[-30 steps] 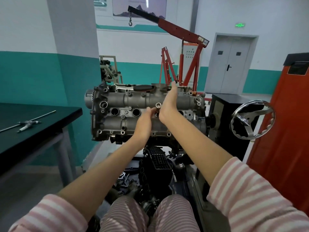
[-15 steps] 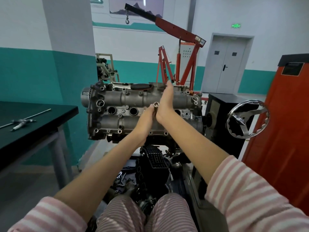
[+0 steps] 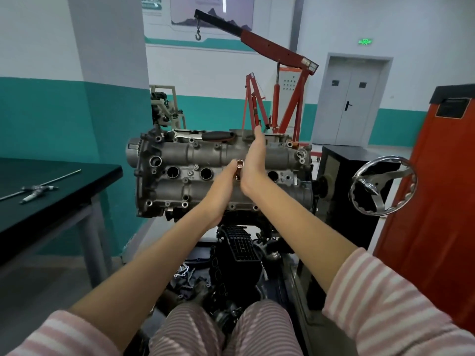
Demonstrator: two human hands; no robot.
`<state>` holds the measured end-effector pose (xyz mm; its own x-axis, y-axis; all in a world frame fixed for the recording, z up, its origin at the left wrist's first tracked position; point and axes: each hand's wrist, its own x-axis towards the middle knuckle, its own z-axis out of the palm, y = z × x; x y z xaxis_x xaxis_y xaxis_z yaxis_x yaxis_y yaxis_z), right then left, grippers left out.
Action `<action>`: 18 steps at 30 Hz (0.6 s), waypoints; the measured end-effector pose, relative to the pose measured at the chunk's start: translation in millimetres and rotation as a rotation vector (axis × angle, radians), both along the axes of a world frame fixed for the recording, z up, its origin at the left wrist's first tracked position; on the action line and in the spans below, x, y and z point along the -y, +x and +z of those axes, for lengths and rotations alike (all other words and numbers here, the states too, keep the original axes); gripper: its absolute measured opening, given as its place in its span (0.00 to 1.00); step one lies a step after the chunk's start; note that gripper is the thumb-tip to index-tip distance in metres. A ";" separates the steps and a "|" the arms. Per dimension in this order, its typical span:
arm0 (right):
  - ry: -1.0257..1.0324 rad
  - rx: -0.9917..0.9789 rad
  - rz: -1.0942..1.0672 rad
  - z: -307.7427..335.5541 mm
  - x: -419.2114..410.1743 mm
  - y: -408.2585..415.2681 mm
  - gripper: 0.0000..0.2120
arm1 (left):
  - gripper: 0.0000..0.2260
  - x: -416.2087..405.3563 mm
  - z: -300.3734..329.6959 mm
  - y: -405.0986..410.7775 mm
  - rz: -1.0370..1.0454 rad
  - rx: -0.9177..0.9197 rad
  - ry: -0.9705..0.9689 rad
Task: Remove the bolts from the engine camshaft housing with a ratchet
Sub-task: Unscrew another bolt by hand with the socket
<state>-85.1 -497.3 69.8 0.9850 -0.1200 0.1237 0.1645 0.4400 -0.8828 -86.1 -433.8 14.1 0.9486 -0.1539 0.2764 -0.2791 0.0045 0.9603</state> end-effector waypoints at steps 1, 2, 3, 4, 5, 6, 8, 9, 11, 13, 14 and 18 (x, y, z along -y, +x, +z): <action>0.059 0.024 -0.008 4.1 3.6 3.0 0.28 | 0.21 -2.8 -2.9 -1.1 0.010 0.006 0.012; 0.066 0.054 -0.050 4.2 2.9 3.7 0.28 | 0.22 -4.8 -4.3 0.6 0.023 0.005 0.005; 0.075 0.060 -0.058 -1.9 2.0 2.8 0.28 | 0.22 -5.5 -2.8 2.0 0.038 0.002 0.001; 0.029 0.037 -0.074 -11.4 1.1 -0.3 0.28 | 0.22 -4.4 0.2 3.7 0.039 -0.005 -0.001; -0.014 0.037 -0.069 -25.2 -0.4 -3.6 0.28 | 0.22 -1.7 5.0 3.5 0.026 -0.017 0.004; -0.055 0.026 -0.069 -37.2 -2.7 -10.3 0.28 | 0.22 2.2 8.5 4.8 -0.004 -0.027 0.014; -0.175 0.057 -0.037 -50.8 -9.8 -22.4 0.30 | 0.20 9.8 11.5 0.7 -0.081 -0.022 0.067; -0.219 0.064 -0.002 -50.4 -14.0 -21.5 0.31 | 0.20 10.9 11.3 -4.0 -0.086 -0.014 0.083; -0.160 0.004 0.072 -36.7 -18.9 -17.9 0.32 | 0.21 4.5 6.2 -4.2 -0.061 -0.011 0.063; -0.050 -0.072 0.110 -17.6 -17.7 -10.0 0.33 | 0.18 -3.8 -3.3 -3.5 -0.043 -0.012 0.060; -0.034 -0.085 0.095 -9.1 -16.1 -8.5 0.33 | 0.16 -6.1 -9.1 -2.3 -0.034 -0.018 0.056; -0.042 -0.018 0.005 2.1 -3.8 -4.2 0.30 | 0.21 -3.4 -13.0 2.6 0.016 -0.016 0.019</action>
